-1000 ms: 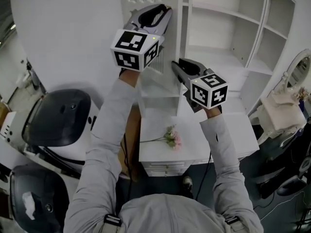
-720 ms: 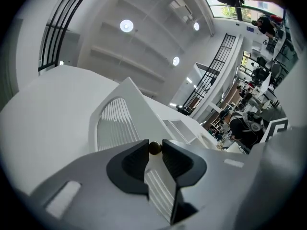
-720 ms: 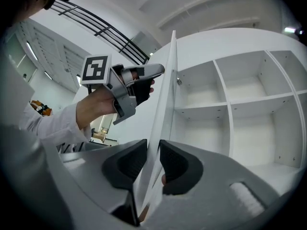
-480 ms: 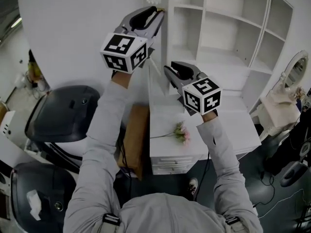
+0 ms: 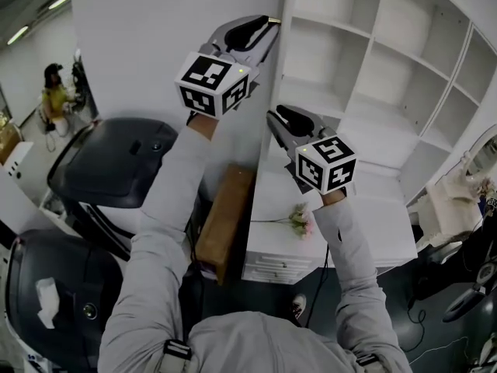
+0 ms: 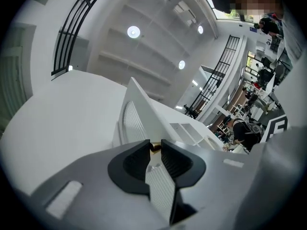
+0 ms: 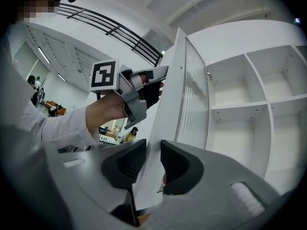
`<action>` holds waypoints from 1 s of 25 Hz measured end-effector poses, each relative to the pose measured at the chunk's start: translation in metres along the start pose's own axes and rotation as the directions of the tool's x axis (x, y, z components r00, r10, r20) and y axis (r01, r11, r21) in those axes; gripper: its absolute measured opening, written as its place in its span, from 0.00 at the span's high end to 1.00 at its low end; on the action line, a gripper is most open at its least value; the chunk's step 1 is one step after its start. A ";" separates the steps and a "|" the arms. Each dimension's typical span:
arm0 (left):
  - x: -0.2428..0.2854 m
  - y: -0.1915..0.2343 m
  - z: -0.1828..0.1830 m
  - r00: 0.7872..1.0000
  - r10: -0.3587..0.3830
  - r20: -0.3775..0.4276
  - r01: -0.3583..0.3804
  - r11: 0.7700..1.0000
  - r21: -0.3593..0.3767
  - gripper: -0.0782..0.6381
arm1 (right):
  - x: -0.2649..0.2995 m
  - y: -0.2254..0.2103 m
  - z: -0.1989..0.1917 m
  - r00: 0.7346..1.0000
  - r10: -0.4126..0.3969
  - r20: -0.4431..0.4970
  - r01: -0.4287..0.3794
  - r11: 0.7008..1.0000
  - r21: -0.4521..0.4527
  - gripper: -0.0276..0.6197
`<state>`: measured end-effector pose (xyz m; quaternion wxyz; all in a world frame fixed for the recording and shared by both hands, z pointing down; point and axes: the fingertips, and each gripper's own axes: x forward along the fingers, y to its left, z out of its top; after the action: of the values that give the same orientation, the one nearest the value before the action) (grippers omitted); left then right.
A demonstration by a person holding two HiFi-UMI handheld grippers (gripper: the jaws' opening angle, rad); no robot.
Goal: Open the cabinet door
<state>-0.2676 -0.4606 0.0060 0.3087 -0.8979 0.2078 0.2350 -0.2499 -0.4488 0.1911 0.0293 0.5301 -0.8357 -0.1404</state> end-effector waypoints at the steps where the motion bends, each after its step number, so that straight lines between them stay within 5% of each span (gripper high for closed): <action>1: -0.003 0.002 -0.001 1.000 0.002 -0.004 -0.002 1.000 0.008 0.77 | 0.002 0.002 0.000 1.000 -0.003 0.001 0.003 1.000 -0.002 0.81; 8: -0.015 -0.019 -0.015 0.999 -0.031 -0.032 0.031 0.999 0.007 0.82 | -0.002 0.004 -0.003 1.000 -0.009 -0.020 0.009 1.000 -0.027 0.81; 13: -0.030 -0.038 -0.027 0.999 0.011 -0.048 -0.014 0.998 -0.055 0.87 | -0.028 0.000 -0.009 0.999 -0.004 -0.044 0.002 0.998 -0.055 0.81; 20: -0.055 -0.080 -0.041 0.979 0.159 -0.128 -0.146 0.984 0.104 0.87 | -0.101 -0.063 -0.023 0.987 -0.150 -0.062 0.151 0.989 -0.002 0.85; 25: -0.040 -0.149 -0.067 0.972 0.153 -0.180 -0.139 0.986 0.086 0.87 | -0.182 -0.112 -0.043 0.954 -0.282 -0.105 0.282 0.959 -0.015 0.88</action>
<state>-0.2032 -0.3873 0.1425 0.3021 -0.8864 0.3099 0.1643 -0.0638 -0.3394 0.2210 0.0532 0.6508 -0.7486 -0.1150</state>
